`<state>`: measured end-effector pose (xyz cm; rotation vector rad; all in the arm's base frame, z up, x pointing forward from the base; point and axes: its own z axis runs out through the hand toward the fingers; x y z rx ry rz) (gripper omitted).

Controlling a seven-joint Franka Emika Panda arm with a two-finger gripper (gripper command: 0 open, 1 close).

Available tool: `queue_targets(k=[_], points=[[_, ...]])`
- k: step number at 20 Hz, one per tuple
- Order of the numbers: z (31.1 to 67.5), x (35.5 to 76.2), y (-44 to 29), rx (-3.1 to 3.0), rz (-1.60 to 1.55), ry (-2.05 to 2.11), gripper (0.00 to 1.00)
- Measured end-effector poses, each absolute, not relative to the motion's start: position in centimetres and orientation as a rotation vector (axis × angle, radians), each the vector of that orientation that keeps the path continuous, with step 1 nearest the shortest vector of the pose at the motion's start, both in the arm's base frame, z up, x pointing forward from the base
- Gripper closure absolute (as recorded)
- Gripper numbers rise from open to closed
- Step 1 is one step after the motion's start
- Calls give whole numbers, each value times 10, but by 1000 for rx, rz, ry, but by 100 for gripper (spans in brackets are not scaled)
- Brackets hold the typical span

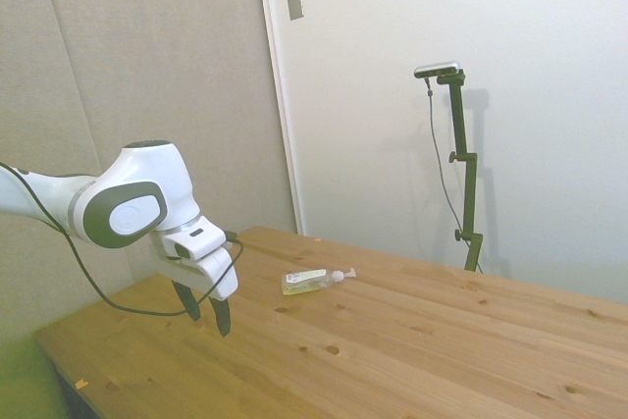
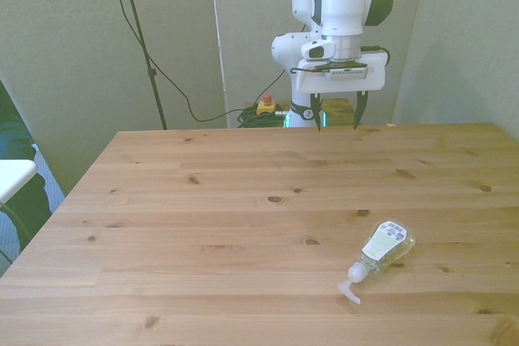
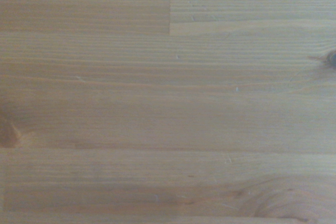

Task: Stand the sanitizer

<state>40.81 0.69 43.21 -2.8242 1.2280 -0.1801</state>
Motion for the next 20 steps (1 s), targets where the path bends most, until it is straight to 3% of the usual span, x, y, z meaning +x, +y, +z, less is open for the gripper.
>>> queue_targets(k=[5, 9, 15, 19, 20], points=[[435, 416, 13, -2799, -217, 1260, 0], [448, 447, 23, -2743, -261, 1326, 0], [477, 514, 32, -2627, -321, 1440, 0], [477, 564, 36, -2561, -341, 1542, 0], [468, 598, 31, -2541, -352, 1593, 0]])
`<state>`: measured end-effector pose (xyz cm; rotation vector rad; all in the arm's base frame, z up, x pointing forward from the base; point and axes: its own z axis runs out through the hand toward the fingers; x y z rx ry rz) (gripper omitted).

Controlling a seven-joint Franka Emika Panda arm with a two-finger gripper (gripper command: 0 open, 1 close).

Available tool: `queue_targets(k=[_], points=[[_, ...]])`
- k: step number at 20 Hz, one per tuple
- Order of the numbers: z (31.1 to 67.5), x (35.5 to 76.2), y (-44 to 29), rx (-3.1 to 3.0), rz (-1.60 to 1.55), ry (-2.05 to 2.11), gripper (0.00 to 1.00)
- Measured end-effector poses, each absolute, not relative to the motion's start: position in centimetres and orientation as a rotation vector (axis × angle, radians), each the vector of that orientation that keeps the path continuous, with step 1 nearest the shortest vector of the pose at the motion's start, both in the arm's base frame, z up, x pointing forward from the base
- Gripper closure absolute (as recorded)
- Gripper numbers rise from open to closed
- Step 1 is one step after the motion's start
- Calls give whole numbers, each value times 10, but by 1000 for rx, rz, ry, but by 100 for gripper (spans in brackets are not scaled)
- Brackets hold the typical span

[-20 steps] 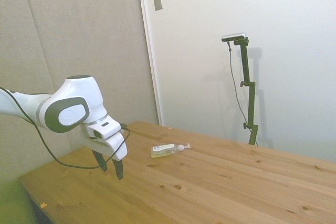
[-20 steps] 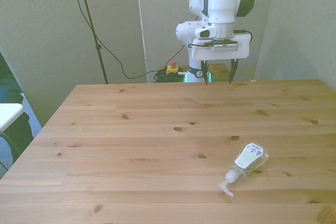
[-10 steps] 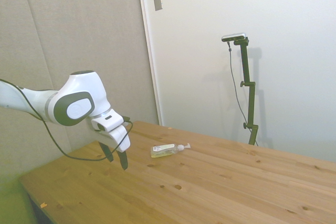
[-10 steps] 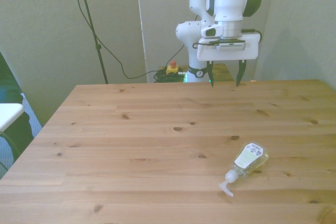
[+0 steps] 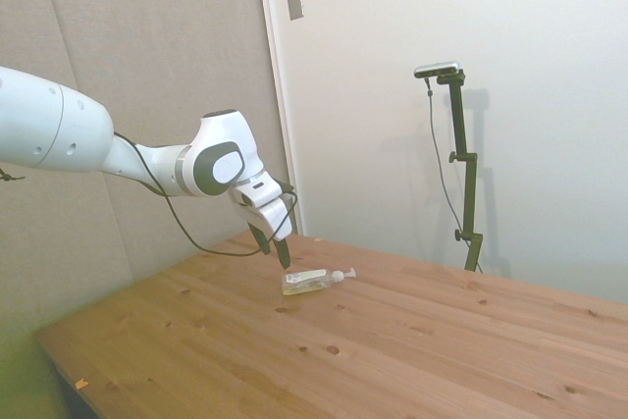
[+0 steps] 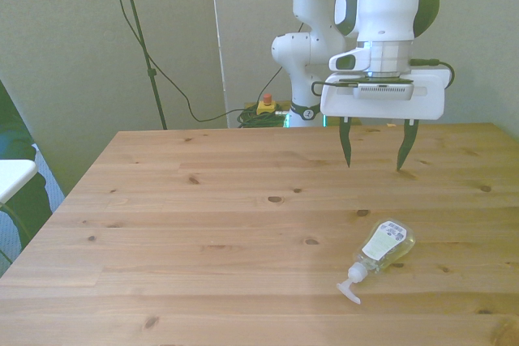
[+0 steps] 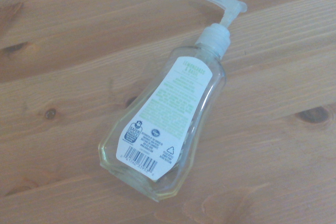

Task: Stand the sanitizer

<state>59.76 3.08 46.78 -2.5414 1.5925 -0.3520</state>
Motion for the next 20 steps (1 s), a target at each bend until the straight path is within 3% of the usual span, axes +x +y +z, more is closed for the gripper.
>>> queue_targets(k=[3, 11, 20], points=[[472, 610, 34, -2491, -402, 1636, 0], [433, 702, 19, -2315, -572, 1782, 0], [398, 730, 10, -2313, -557, 1840, 0]])
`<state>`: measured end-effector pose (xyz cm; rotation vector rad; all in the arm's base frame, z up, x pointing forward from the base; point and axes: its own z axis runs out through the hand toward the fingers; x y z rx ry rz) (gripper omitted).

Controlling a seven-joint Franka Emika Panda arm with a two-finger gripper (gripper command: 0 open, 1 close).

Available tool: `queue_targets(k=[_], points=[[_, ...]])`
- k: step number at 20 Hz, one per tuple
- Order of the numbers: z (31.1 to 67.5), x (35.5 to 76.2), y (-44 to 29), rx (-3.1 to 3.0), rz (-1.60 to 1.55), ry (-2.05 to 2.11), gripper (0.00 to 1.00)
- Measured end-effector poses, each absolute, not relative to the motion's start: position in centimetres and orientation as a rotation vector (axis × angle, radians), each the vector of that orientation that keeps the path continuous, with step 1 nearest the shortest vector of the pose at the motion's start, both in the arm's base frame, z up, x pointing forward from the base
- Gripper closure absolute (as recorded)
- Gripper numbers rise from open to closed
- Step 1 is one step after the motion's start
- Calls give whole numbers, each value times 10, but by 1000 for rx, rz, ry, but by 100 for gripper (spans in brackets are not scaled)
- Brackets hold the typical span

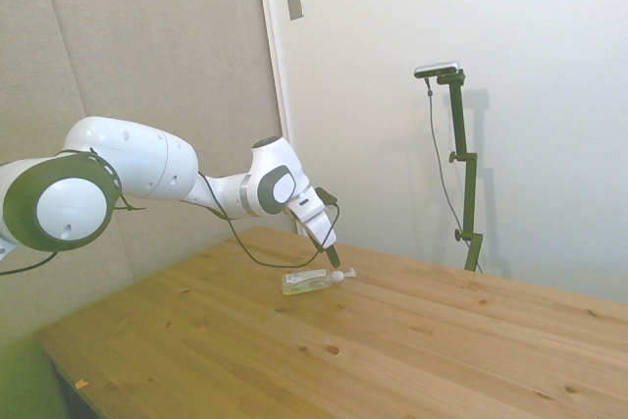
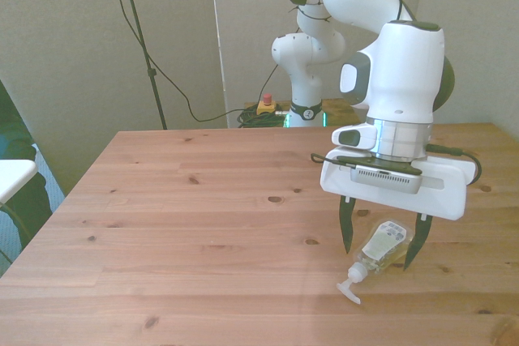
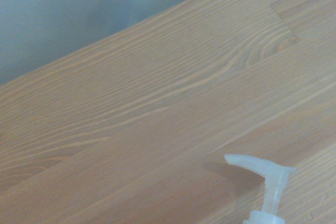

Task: Stand the sanitizer

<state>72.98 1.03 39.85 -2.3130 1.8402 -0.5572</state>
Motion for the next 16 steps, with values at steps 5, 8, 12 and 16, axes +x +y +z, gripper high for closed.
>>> queue_targets(k=[5, 8, 12, 16], points=[[380, 731, 4, -2322, -516, 1876, 0], [372, 732, 0, -2322, -501, 1893, 0], [361, 734, -5, -2317, -478, 1913, 100], [355, 736, -8, -2317, -465, 1918, 100]])
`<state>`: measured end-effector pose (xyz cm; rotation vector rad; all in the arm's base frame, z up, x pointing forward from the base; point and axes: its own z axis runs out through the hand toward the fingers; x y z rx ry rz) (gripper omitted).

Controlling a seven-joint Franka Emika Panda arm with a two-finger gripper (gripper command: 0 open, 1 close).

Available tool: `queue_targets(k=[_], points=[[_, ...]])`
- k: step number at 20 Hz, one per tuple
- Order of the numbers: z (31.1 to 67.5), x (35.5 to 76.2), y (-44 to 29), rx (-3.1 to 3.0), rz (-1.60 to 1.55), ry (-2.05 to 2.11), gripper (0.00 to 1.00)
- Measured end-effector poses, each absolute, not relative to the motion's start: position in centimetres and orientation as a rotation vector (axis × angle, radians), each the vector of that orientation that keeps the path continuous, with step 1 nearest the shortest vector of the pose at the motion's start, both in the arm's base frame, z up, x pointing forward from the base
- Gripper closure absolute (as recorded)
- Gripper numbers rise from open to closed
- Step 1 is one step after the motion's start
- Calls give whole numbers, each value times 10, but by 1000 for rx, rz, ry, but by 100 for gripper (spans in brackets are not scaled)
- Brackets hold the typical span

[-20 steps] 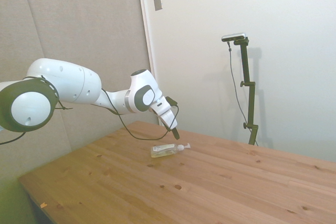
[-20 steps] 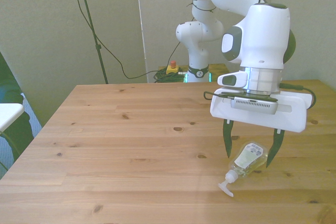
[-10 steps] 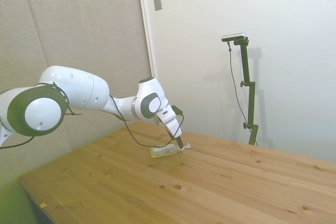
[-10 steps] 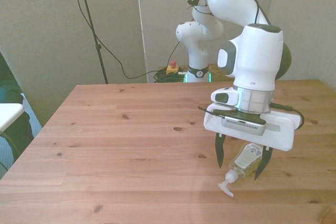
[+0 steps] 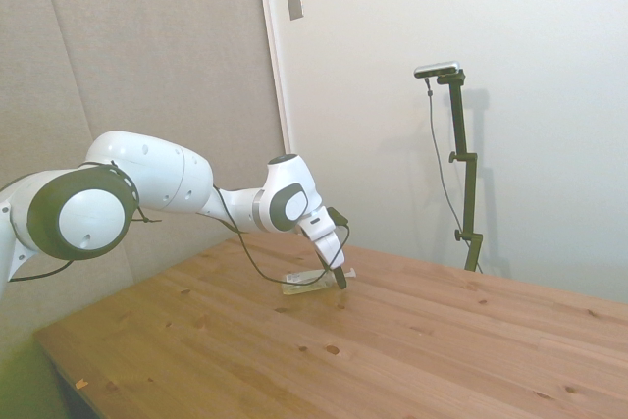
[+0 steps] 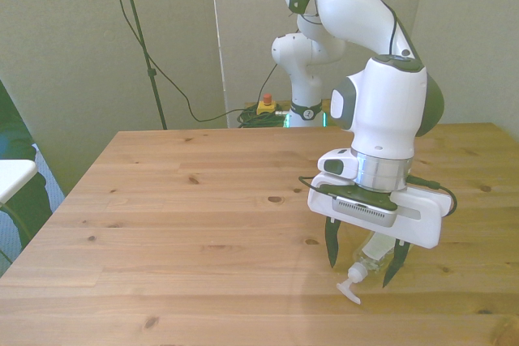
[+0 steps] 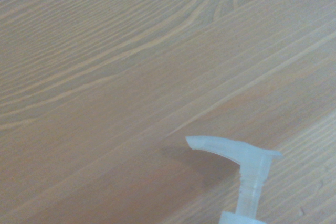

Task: Stand the sanitizer

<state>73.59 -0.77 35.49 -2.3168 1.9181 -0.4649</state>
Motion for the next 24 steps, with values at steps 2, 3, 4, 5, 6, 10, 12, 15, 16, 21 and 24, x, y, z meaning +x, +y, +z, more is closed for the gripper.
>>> queue_targets(k=[2, 3, 4, 5, 6, 10, 12, 15, 16, 21, 24], points=[[354, 736, -9, -2319, -460, 1920, 100], [354, 736, -10, -2319, -460, 1920, 100], [354, 736, -12, -2319, -459, 1921, 100], [354, 736, -13, -2317, -458, 1923, 100], [354, 736, -14, -2318, -456, 1923, 100], [352, 735, -16, -2323, -438, 1923, 100], [352, 735, -17, -2322, -429, 1919, 100], [352, 734, -20, -2323, -416, 1915, 100], [352, 734, -20, -2326, -411, 1913, 100], [356, 732, -21, -2335, -390, 1906, 100], [372, 731, -23, -2310, -412, 1899, 100]])
